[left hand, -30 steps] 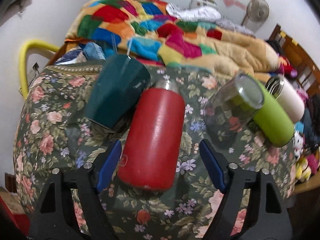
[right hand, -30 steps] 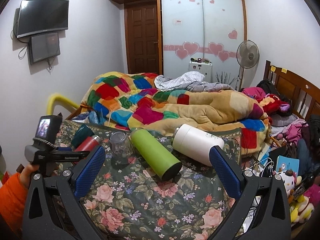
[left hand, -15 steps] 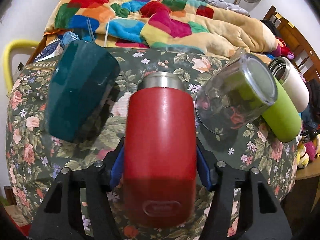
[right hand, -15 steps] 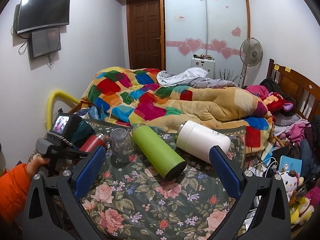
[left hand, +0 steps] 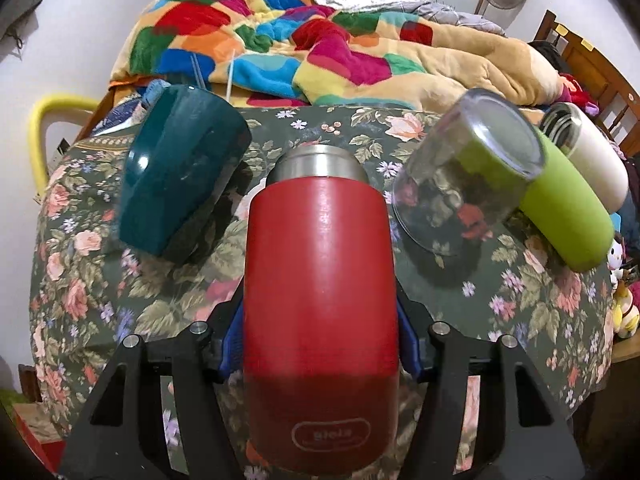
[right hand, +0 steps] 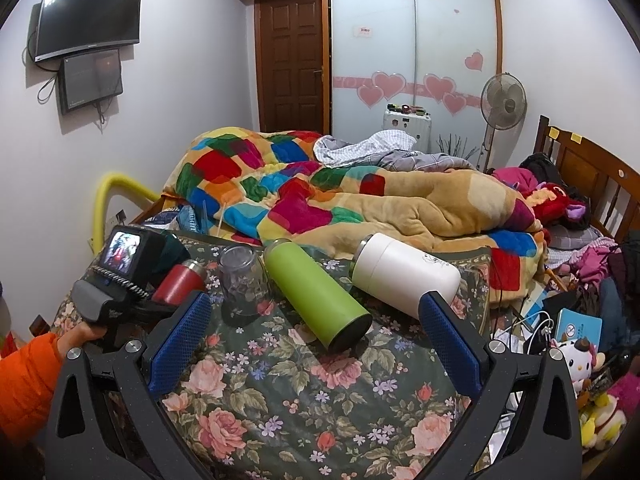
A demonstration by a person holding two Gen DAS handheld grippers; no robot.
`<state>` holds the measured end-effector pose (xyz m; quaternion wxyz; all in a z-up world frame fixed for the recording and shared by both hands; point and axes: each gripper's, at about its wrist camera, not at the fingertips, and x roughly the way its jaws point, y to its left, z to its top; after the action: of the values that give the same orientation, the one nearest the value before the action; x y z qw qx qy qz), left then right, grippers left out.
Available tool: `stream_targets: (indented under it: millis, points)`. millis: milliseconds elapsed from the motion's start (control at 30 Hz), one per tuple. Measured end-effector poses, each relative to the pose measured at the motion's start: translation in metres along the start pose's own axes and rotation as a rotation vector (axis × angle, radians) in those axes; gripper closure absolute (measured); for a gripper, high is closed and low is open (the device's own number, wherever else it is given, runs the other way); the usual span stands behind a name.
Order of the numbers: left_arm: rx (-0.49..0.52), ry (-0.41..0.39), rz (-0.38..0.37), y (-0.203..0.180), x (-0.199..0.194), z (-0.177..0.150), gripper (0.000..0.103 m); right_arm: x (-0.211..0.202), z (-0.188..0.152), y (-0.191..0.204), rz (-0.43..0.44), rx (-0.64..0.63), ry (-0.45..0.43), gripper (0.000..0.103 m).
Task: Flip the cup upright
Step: 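Close the left tool on the red bottle's body and lift it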
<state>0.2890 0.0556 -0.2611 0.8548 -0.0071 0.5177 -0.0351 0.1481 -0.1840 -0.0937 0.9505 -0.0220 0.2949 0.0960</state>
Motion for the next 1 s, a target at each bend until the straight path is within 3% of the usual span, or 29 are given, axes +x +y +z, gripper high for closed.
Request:
stream_targets:
  millis: [333,667,1000]
  points:
    - [0.046,-0.067,-0.02,-0.015,-0.059,-0.023,0.042,-0.012,-0.003,0.001,0.002,0.005,-0.007,0.0]
    - [0.118,-0.128,-0.078,-0.059,-0.109,-0.037,0.042,-0.029,-0.006,-0.003,0.0,0.005,-0.031,0.0]
    - [0.198,-0.097,-0.134,-0.119,-0.096,-0.05,0.042,-0.036,-0.013,-0.018,-0.023,0.023,-0.024,0.0]
